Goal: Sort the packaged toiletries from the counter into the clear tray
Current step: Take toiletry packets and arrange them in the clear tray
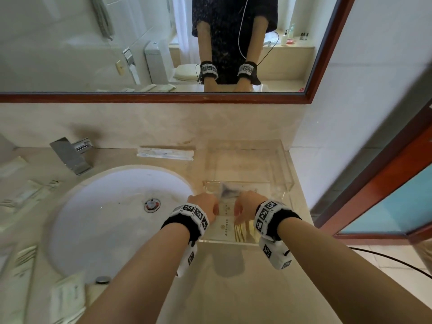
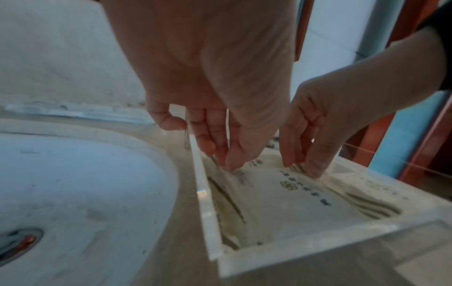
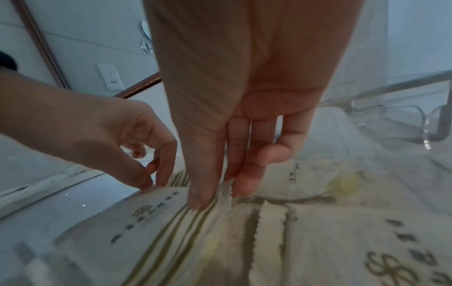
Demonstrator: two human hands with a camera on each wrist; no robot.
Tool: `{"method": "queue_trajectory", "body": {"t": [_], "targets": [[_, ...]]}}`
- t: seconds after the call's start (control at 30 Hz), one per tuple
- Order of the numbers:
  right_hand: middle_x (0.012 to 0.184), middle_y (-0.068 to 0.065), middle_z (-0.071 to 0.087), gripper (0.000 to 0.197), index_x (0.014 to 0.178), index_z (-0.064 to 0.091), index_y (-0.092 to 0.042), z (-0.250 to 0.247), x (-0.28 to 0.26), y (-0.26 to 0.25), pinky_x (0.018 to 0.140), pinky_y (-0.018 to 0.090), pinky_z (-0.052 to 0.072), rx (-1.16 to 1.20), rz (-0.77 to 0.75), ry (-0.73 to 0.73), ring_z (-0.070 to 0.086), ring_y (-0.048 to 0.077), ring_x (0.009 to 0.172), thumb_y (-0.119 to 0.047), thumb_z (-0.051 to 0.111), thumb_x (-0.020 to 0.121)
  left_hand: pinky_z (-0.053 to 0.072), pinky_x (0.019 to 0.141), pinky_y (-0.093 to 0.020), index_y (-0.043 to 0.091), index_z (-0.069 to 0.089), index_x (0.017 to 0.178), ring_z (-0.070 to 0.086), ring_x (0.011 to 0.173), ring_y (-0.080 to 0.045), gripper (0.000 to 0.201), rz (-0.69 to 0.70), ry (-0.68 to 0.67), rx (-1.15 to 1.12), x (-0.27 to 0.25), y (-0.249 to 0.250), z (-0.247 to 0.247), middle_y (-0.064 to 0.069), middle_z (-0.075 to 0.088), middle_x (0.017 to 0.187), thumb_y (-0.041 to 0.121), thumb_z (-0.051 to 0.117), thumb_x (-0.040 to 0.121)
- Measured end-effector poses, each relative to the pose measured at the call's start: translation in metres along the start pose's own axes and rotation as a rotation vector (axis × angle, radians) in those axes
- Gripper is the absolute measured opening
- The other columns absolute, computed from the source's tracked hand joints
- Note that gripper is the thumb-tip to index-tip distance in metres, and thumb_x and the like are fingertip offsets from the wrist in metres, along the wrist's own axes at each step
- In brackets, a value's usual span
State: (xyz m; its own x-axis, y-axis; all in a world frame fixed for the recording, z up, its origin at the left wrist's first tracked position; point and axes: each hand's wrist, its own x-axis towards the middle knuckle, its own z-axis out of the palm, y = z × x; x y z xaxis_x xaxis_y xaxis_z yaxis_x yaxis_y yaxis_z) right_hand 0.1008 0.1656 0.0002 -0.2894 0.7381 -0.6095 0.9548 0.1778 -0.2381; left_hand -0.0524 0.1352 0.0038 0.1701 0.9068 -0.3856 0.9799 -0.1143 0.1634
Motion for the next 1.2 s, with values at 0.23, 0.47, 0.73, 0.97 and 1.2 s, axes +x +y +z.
{"method": "queue_trajectory", "body": {"t": [0.23, 0.47, 0.73, 0.97, 1.2], "targets": [[0.088, -0.004, 0.074, 0.056, 0.087, 0.07, -0.026, 0.043, 0.079, 0.047, 0.057, 0.035, 0.06, -0.173, 0.128, -0.073, 0.07, 0.015, 0.063, -0.037, 0.09, 0.035, 0.041, 0.097, -0.042, 0.019, 0.069, 0.086, 0.061, 0.093, -0.03, 0.014, -0.008, -0.032, 0.024, -0.004, 0.003, 0.006, -0.004, 0.066, 0.103, 0.021, 0.055, 0.087], [0.091, -0.001, 0.066, 0.04, 0.102, 0.067, -0.02, 0.017, 0.004, -0.006, 0.068, 0.029, 0.057, -0.085, 0.002, -0.019, 0.07, 0.024, 0.079, -0.026, 0.084, 0.066, 0.036, 0.101, -0.045, 0.021, 0.063, 0.103, 0.055, 0.109, -0.027, 0.018, 0.006, 0.023, 0.019, -0.012, 0.003, 0.014, -0.002, 0.058, 0.115, 0.025, 0.062, 0.086], [0.11, -0.002, 0.066, 0.049, 0.107, 0.062, -0.021, 0.009, -0.015, -0.012, 0.075, 0.029, 0.052, -0.137, -0.069, 0.113, 0.064, 0.022, 0.094, -0.041, 0.082, 0.066, 0.035, 0.1, -0.045, 0.022, 0.058, 0.113, 0.042, 0.123, -0.025, 0.03, -0.012, 0.037, 0.062, -0.03, 0.001, 0.016, -0.004, 0.05, 0.127, 0.029, 0.064, 0.084], [0.097, -0.003, 0.059, 0.033, 0.108, 0.065, -0.021, -0.005, -0.014, -0.038, 0.081, 0.029, 0.051, -0.064, -0.241, 0.169, 0.055, 0.015, 0.087, -0.033, 0.073, 0.079, 0.041, 0.097, -0.041, 0.019, 0.064, 0.106, 0.046, 0.117, -0.025, 0.024, -0.108, 0.129, -0.068, -0.06, -0.023, 0.01, -0.005, 0.054, 0.118, 0.029, 0.062, 0.084], [0.103, -0.004, 0.064, 0.031, 0.111, 0.065, -0.021, 0.008, -0.019, -0.107, 0.085, 0.027, 0.052, -0.143, -0.424, 0.126, 0.063, 0.018, 0.099, -0.027, 0.07, 0.081, 0.036, 0.104, -0.042, 0.02, 0.066, 0.109, 0.041, 0.129, -0.026, 0.029, -0.297, 0.214, -0.099, -0.116, -0.065, 0.009, -0.004, 0.048, 0.135, 0.031, 0.062, 0.082]]}}
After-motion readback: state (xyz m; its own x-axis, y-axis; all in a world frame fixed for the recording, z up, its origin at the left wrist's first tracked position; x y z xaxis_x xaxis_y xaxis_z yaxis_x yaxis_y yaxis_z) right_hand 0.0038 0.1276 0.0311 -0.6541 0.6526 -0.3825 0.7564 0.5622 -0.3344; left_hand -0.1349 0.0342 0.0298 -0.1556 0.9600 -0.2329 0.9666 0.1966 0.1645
